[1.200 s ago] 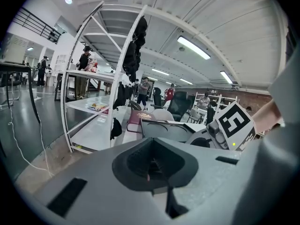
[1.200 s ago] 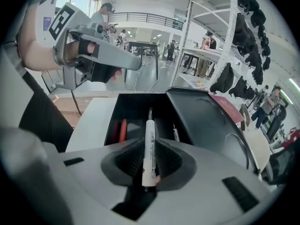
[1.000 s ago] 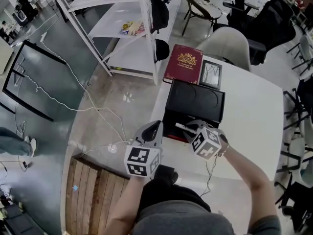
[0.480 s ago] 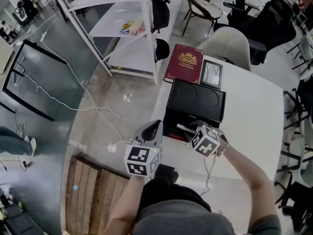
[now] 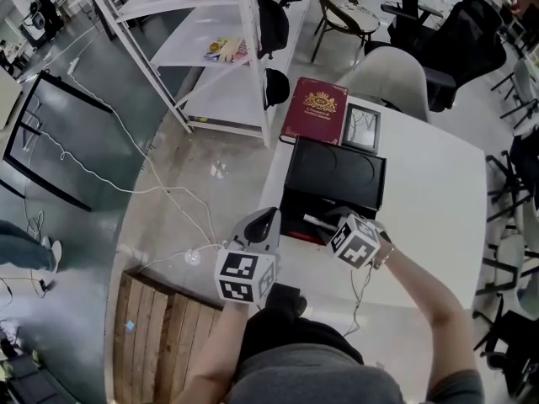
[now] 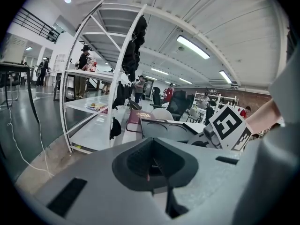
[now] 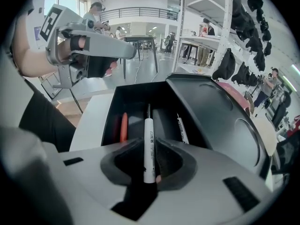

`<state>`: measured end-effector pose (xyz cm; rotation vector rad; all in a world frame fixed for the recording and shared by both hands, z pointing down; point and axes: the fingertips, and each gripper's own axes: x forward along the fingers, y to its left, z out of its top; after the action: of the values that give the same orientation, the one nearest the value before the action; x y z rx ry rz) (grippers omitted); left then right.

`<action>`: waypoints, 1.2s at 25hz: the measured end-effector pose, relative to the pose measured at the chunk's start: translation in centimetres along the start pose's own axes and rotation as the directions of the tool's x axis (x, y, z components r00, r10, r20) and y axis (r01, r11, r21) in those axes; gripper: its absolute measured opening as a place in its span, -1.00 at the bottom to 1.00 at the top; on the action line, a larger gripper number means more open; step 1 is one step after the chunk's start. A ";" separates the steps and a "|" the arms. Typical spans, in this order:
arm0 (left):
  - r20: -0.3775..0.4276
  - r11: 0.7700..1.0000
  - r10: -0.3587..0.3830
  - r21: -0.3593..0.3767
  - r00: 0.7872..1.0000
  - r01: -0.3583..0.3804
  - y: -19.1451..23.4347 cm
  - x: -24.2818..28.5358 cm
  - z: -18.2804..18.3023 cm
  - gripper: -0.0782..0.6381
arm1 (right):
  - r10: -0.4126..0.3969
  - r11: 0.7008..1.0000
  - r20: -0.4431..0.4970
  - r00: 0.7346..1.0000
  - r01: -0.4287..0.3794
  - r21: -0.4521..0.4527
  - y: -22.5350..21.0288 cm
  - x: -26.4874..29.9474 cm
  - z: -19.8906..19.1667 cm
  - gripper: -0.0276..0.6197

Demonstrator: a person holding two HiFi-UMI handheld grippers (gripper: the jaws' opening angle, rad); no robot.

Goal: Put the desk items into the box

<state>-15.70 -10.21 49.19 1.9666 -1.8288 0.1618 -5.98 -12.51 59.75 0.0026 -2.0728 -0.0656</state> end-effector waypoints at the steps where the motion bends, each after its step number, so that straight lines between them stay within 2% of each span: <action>1: 0.000 1.000 -0.001 0.001 1.000 0.001 0.0 0.0 0.0 -0.76 | -0.005 1.000 0.006 1.000 0.005 0.005 -0.1 -0.1 0.0 -0.65; 8: 0.002 1.000 -0.001 0.009 1.000 0.001 -0.1 -0.2 0.2 -0.76 | -0.054 0.997 0.100 0.994 0.048 0.061 -0.8 -2.3 1.5 -0.71; 15: 0.005 1.000 -0.016 0.027 1.000 0.016 -0.8 0.0 0.5 -0.76 | -0.131 0.978 0.227 0.965 0.088 0.188 -1.4 -5.6 3.1 -0.75; 22: 0.008 0.998 -0.040 0.045 0.999 0.040 -1.8 -0.1 0.8 -0.76 | -0.243 0.924 0.350 0.904 0.106 0.368 -2.7 -10.1 3.8 -0.82; 30: 0.010 0.995 -0.076 0.066 0.997 0.075 -3.3 0.2 1.1 -0.76 | -0.385 0.838 0.427 0.818 0.116 0.533 -3.6 -14.5 3.2 -0.90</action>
<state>-12.72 -10.72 47.51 2.0827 -1.7749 0.1892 -1.88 -15.55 45.35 0.6534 -2.5694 0.3299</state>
